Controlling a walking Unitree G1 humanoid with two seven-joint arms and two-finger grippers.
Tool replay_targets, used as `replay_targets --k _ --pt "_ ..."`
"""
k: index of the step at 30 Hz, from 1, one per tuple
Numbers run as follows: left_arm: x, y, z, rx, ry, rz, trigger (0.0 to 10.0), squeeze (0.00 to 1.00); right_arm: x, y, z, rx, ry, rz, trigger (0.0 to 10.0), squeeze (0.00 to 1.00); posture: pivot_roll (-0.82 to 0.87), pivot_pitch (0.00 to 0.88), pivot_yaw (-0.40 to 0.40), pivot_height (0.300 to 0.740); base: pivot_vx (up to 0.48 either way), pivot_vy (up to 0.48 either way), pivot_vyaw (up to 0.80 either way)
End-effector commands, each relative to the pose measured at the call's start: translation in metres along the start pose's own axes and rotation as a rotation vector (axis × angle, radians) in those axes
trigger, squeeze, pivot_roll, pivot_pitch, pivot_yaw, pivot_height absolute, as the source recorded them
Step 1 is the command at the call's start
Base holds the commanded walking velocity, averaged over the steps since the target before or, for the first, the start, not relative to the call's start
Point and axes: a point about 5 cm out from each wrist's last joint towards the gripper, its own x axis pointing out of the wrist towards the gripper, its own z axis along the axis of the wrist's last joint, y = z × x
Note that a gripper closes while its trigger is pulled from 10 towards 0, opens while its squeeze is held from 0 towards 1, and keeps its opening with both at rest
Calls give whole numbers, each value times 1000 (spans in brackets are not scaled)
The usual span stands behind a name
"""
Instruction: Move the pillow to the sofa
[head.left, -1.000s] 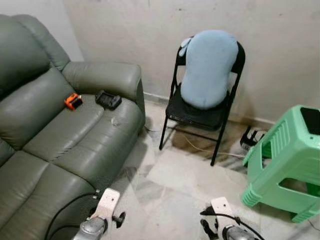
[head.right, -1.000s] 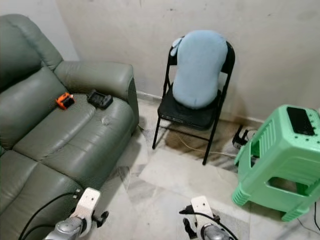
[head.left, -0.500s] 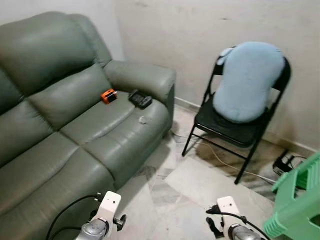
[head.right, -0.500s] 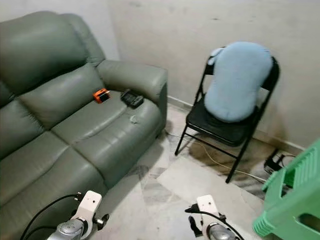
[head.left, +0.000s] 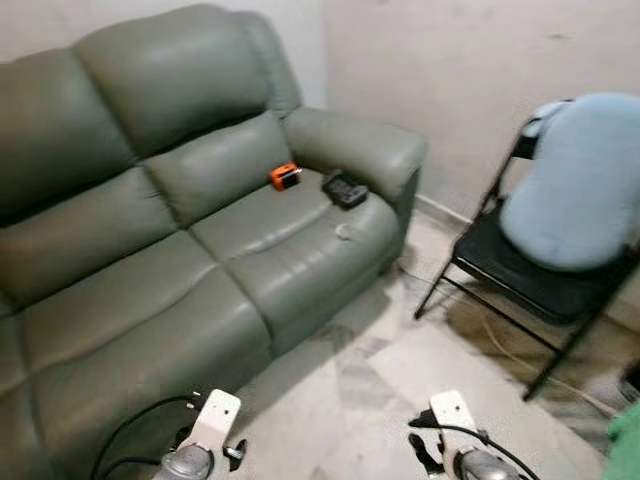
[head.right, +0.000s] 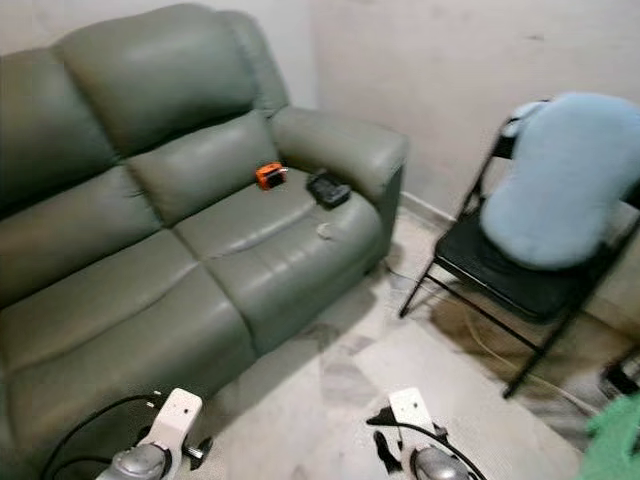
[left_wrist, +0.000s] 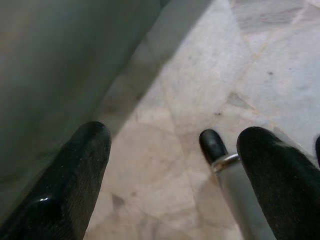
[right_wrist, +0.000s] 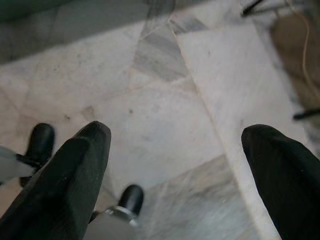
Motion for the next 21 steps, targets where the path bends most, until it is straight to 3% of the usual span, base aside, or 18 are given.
replay_targets --k 1,21 --pt "-1 8 -3 18 19 16 10000 0 3 11 7 -8 -23 34 10000 0 -142 0 72 740 0 0 800" --pt "-1 8 0 21 19 13 10000 0 2 11 3 -4 -11 25 10000 0 -148 0 78 740 0 0 800"
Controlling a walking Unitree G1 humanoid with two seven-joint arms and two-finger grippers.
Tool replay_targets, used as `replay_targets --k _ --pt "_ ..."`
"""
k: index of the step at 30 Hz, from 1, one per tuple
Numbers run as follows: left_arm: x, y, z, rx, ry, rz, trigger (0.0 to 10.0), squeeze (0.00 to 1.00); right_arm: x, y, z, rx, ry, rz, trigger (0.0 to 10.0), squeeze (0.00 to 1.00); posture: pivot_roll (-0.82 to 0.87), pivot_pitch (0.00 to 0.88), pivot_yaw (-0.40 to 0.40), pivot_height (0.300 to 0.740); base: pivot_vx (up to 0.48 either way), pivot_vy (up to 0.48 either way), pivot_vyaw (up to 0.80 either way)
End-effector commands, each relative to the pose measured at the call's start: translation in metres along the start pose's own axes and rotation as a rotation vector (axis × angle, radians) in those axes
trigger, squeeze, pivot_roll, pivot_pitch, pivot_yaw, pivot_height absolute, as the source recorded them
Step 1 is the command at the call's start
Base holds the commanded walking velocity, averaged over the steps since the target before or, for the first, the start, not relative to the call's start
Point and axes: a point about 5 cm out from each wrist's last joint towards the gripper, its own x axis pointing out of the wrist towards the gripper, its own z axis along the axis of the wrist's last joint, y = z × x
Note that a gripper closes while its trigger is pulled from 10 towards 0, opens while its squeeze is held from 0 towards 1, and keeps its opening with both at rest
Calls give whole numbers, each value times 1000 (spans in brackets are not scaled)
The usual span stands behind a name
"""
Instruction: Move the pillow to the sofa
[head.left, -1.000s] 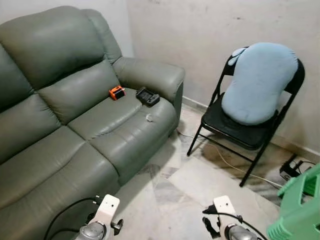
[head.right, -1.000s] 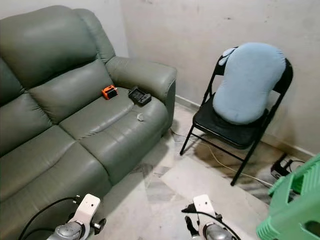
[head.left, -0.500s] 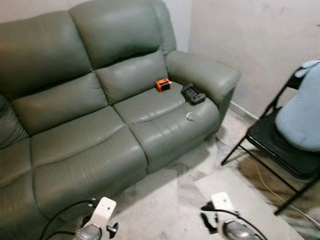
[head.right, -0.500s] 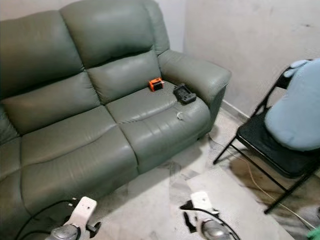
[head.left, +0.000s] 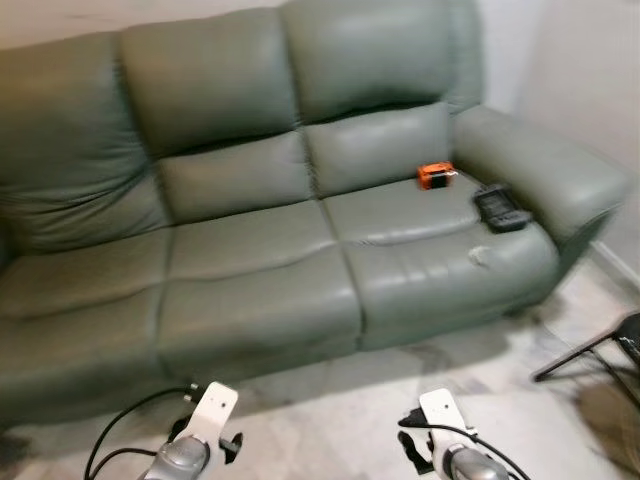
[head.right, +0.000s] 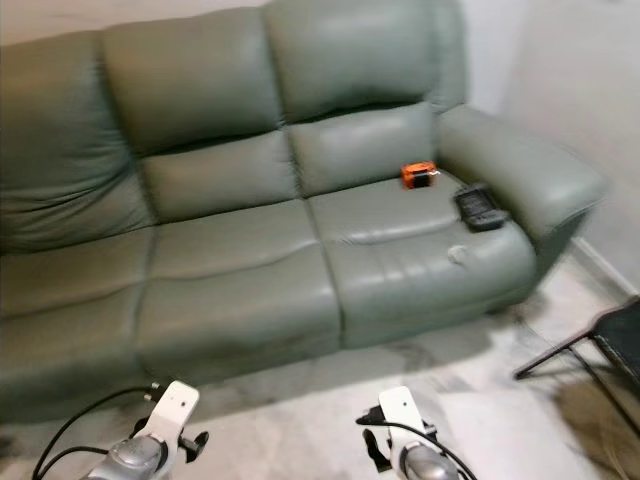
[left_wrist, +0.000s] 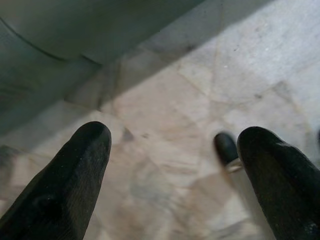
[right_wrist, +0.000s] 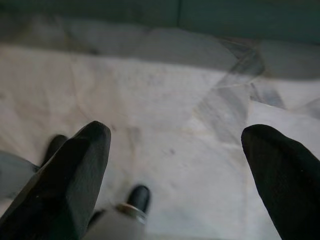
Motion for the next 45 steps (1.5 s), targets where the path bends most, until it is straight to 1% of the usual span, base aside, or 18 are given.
replay_targets --k 1,13,14,19,28,33,36,38,45 --pt "-2 9 -6 -3 21 31 10000 0 2 7 4 6 -9 17 10000 0 -148 0 78 740 0 0 800" --pt "-2 8 -7 -15 26 30 10000 0 2 6 4 -8 -5 18 10000 0 -145 0 73 740 0 0 800" --pt "-2 7 -7 -28 27 27 10000 0 2 6 4 -9 -4 19 10000 0 -145 0 73 740 0 0 800" --pt "-1 8 -6 -43 28 35 10000 0 2 6 3 -17 -1 20 10000 0 -148 0 72 740 0 0 800" --pt "-1 11 -1 -10 16 45 10000 0 1 4 0 -34 12 19 10000 0 -148 0 71 740 0 0 800" --pt "-1 11 0 -14 14 49 10000 0 1 4 0 -50 14 26 10000 0 -139 0 55 740 0 0 800" --pt "-1 10 -2 -24 17 51 10000 0 1 3 2 -62 13 29 10000 0 -132 0 45 740 0 0 800" --pt "-2 8 -7 -37 32 56 10000 0 2 2 4 -68 11 30 10000 0 -127 0 40 740 0 0 800" --pt "-2 6 -13 -37 46 58 10000 0 2 5 6 -73 8 36 10000 0 -123 0 41 740 0 0 800"
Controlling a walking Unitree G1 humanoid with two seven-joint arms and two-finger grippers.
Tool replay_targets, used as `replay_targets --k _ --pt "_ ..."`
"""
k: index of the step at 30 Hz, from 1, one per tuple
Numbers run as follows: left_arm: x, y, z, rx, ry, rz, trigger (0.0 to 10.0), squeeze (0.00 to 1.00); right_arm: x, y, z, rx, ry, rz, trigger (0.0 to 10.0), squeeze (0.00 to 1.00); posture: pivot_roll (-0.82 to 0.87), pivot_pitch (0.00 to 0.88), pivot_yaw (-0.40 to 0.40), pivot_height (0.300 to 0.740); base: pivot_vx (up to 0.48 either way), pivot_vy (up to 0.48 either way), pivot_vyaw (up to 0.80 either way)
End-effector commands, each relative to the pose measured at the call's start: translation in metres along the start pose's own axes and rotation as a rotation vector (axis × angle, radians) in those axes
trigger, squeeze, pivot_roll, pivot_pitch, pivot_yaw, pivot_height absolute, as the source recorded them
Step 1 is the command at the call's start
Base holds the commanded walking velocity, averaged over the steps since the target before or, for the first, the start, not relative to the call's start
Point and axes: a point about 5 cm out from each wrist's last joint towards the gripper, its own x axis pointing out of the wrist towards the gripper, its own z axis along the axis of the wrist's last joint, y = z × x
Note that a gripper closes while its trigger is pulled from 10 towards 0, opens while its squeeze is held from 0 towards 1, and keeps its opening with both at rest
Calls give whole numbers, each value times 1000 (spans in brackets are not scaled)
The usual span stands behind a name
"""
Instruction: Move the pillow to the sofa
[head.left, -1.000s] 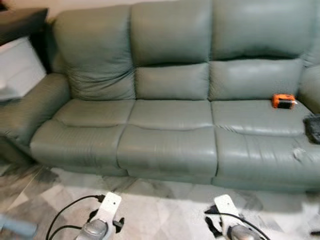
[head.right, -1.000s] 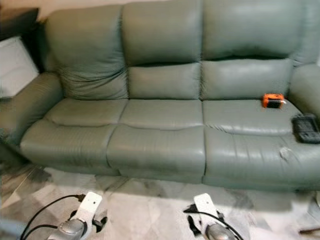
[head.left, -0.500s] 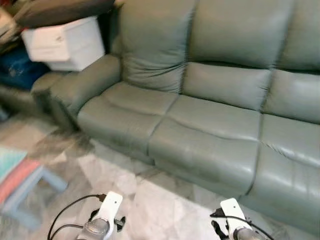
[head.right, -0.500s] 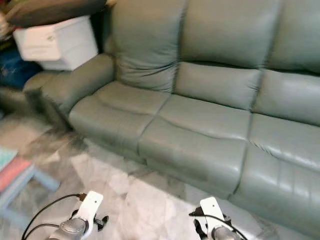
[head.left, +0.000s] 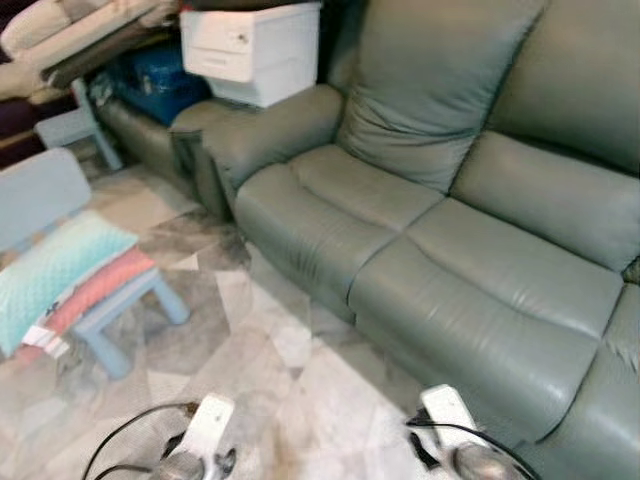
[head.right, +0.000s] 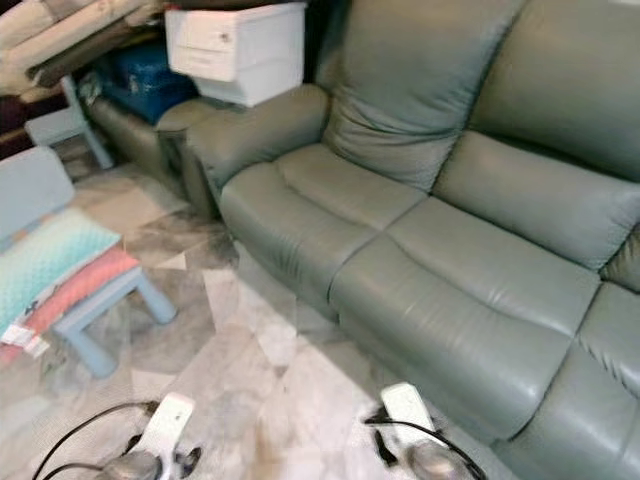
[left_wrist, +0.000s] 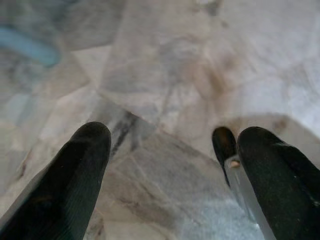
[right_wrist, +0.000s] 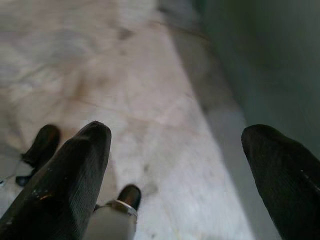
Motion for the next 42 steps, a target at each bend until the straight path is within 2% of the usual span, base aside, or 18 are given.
replay_targets --k 1,21,42 --pt "0 0 -3 -1 12 4 10000 0 -2 -1 -7 4 25 1 10000 0 -121 0 42 740 0 0 800" --pt "0 1 -3 19 17 2 10000 0 -3 4 -14 0 40 8 10000 0 -123 0 49 740 0 0 794" --pt "-1 -1 -6 32 32 -7 10000 0 -2 3 -11 -6 36 11 10000 0 -126 0 53 740 0 0 0"
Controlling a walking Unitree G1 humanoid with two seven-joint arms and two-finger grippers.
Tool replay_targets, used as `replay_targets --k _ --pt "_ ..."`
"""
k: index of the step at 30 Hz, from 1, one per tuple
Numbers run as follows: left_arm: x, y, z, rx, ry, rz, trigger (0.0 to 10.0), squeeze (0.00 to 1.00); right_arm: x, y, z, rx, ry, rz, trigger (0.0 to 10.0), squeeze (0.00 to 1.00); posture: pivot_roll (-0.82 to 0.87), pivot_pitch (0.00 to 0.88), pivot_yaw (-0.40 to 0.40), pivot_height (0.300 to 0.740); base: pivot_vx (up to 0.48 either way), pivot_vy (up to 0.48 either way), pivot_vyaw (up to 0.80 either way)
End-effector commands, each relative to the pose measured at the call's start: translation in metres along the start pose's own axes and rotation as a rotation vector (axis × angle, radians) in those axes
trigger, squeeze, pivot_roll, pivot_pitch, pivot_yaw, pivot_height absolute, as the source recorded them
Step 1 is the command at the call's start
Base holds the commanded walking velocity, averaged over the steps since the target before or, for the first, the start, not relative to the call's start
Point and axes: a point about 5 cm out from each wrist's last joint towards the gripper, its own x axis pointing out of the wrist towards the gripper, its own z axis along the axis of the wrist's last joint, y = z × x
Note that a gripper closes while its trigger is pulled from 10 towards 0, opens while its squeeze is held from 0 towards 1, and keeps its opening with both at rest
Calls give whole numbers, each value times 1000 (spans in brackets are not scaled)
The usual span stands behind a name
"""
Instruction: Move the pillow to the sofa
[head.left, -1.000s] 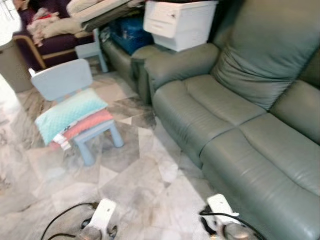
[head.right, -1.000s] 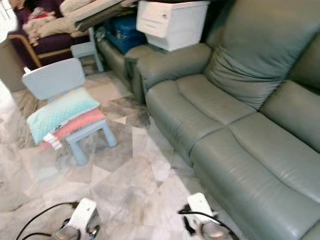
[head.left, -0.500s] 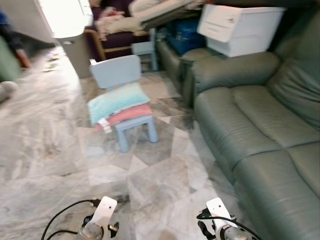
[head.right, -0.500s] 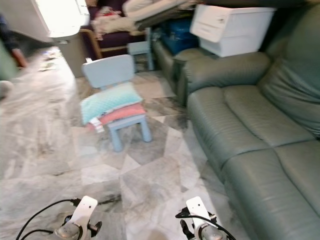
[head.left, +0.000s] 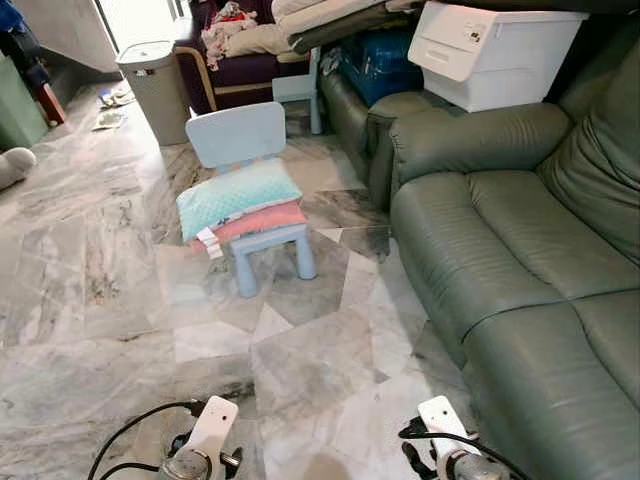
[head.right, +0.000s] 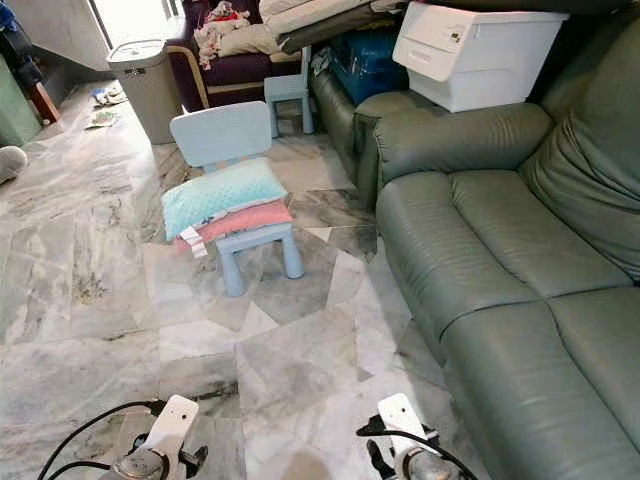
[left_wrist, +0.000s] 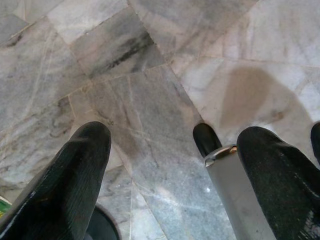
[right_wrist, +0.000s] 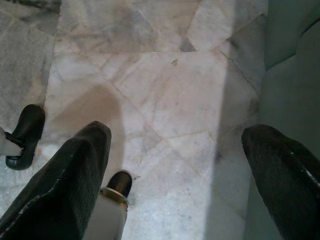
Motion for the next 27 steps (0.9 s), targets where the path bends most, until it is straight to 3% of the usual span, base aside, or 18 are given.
replay_targets --k 1,16,19,25,27 --pt "0 5 -1 18 15 10 10000 0 0 2 1 -4 -2 9 10000 0 -126 0 53 740 0 0 606" --pt "-1 4 -3 35 26 5 10000 0 0 1 -2 -12 3 8 10000 0 -136 0 60 740 0 0 774" --pt "-1 2 -6 4 35 -25 10000 0 -1 1 -2 -10 5 8 10000 0 -137 0 60 740 0 0 800" --pt "-1 3 -9 34 40 -10 10000 0 -1 3 -4 -6 6 12 10000 0 -137 0 59 740 0 0 800" --pt "-2 3 -10 36 41 -16 10000 0 -1 3 -4 10 6 10 10000 0 -138 0 60 740 0 0 0"
